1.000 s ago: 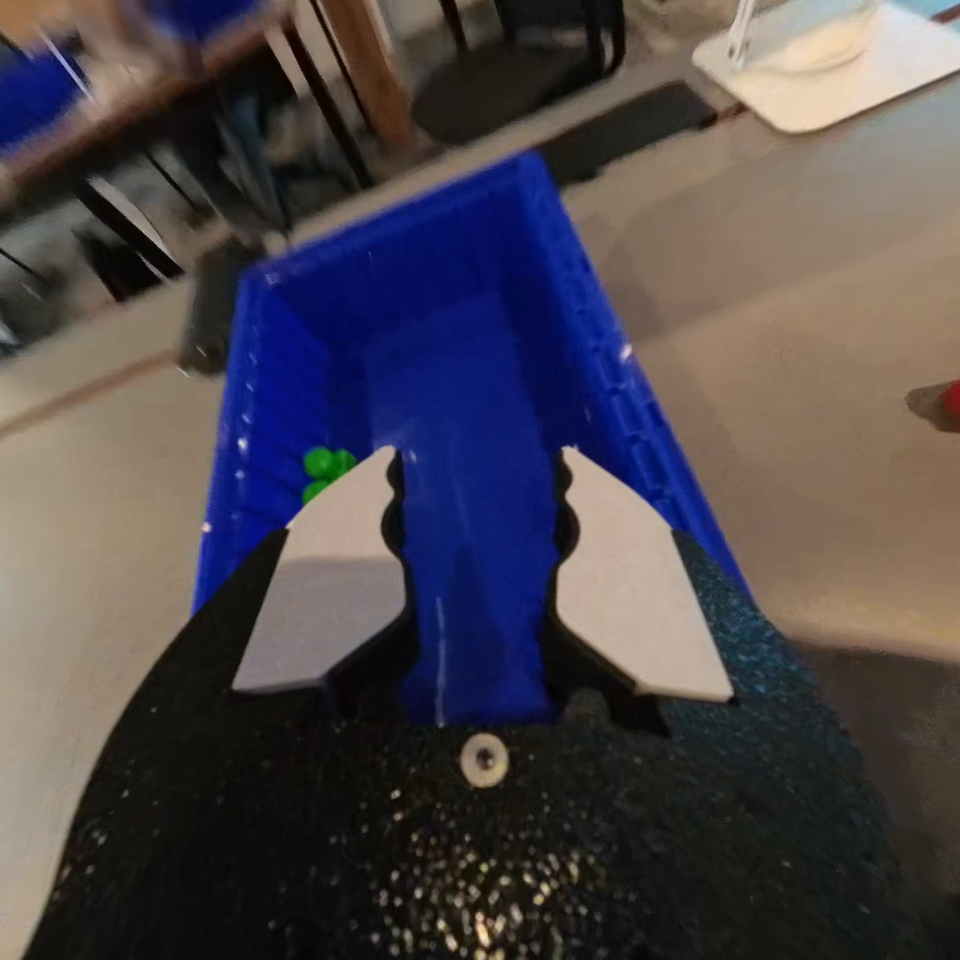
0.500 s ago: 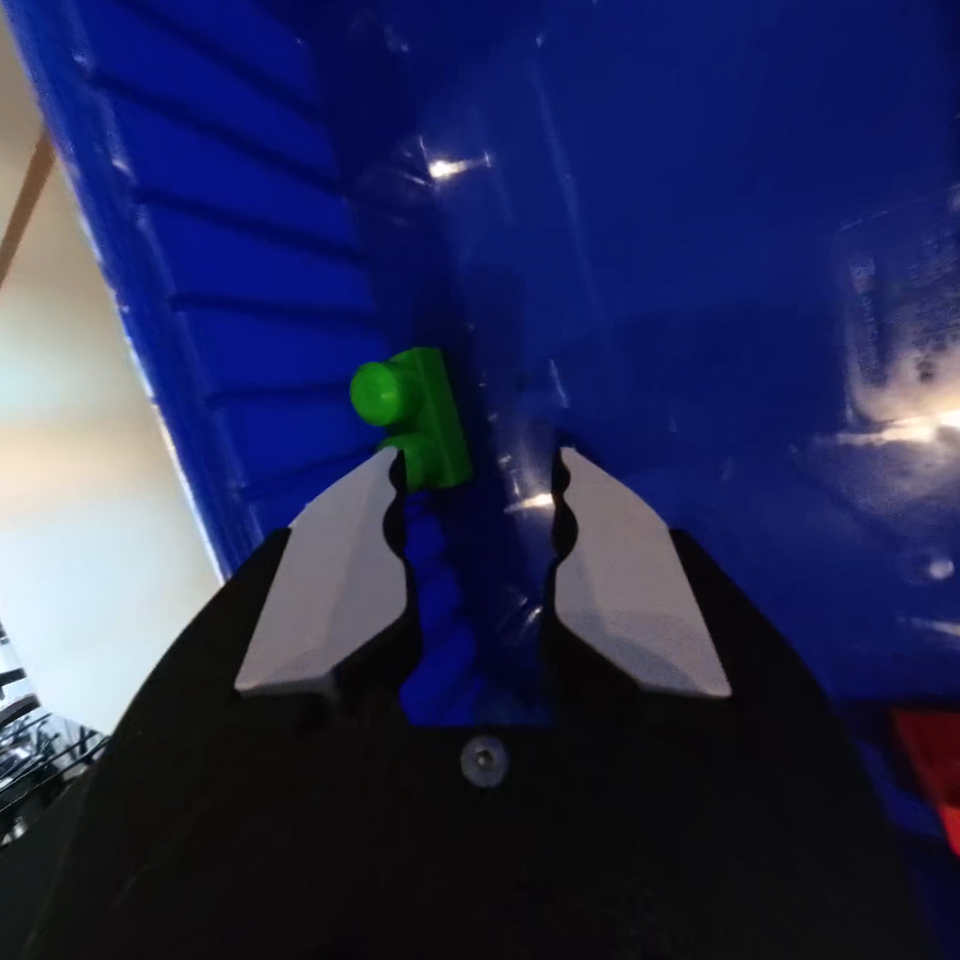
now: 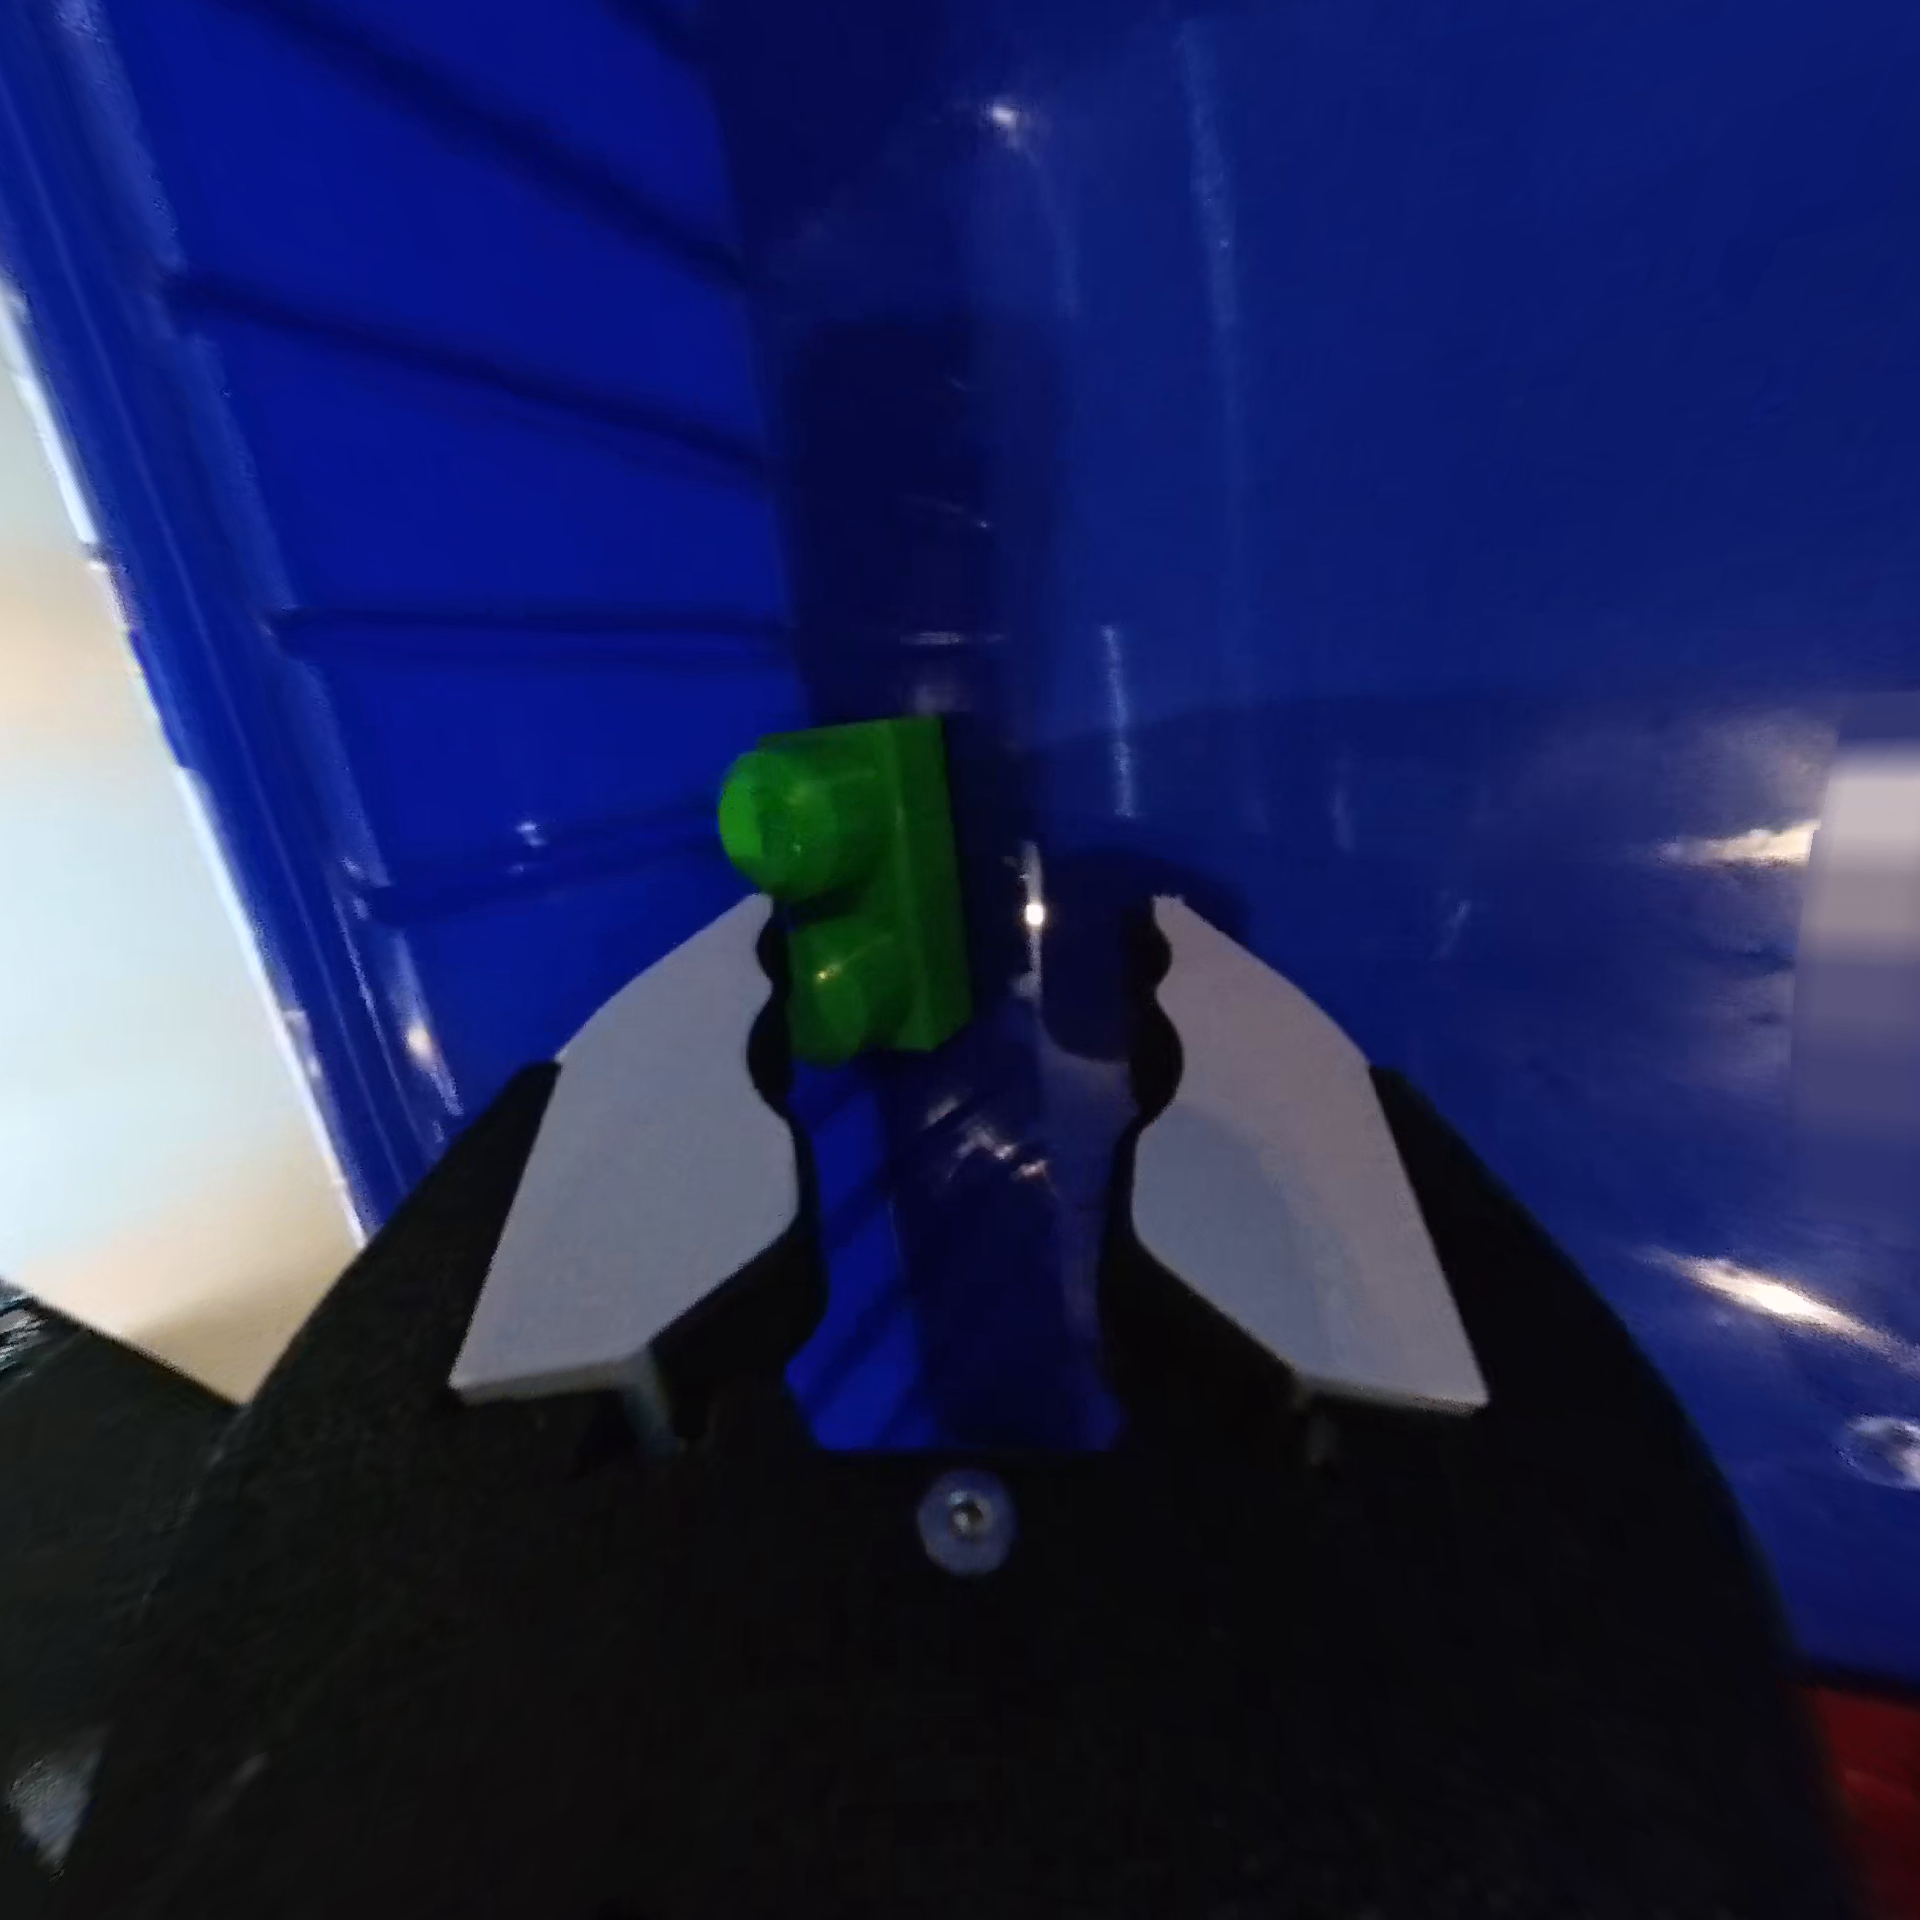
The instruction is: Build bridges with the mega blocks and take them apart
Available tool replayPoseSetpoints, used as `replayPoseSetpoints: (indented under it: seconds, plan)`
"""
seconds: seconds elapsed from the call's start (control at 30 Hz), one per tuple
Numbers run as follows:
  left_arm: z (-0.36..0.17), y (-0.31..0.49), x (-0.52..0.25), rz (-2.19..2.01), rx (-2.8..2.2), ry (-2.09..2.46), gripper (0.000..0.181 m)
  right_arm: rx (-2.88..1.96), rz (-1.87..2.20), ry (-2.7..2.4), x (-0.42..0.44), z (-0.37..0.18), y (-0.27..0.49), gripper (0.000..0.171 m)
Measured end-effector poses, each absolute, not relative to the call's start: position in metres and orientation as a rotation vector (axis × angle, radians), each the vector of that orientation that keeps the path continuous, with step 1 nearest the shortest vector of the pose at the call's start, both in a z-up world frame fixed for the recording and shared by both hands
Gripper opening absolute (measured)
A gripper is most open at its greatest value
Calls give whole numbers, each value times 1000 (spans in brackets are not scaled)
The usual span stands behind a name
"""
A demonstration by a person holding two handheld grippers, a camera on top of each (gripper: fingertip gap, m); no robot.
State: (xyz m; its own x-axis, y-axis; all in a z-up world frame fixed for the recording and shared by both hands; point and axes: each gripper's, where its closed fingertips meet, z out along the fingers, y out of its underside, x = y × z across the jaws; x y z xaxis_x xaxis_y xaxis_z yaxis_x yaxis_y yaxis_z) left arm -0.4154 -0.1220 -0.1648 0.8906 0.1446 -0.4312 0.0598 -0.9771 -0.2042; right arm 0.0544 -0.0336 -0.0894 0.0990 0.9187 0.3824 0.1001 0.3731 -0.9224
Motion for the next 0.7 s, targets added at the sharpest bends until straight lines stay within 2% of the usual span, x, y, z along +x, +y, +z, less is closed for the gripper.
replayPoseSetpoints:
  seconds: [0.1,0.17,0.23,0.33,0.7]
  plan:
    - [-163,-115,-404,491,-2856,-170,69,-1020,800,-1359,52,-91,-37,22]
    - [-151,-105,-383,193,-2776,-218,53,-1017,798,-1373,51,-93,-39,22]
    - [-130,-95,-374,-34,-2643,-295,49,-1016,794,-1382,50,-94,-40,22]
    - [-117,-103,-393,81,-2627,-288,49,-1017,796,-1389,50,-95,-40,21]
    - [-155,-102,-355,169,-2737,310,68,-1028,797,-1423,46,-102,-42,21]
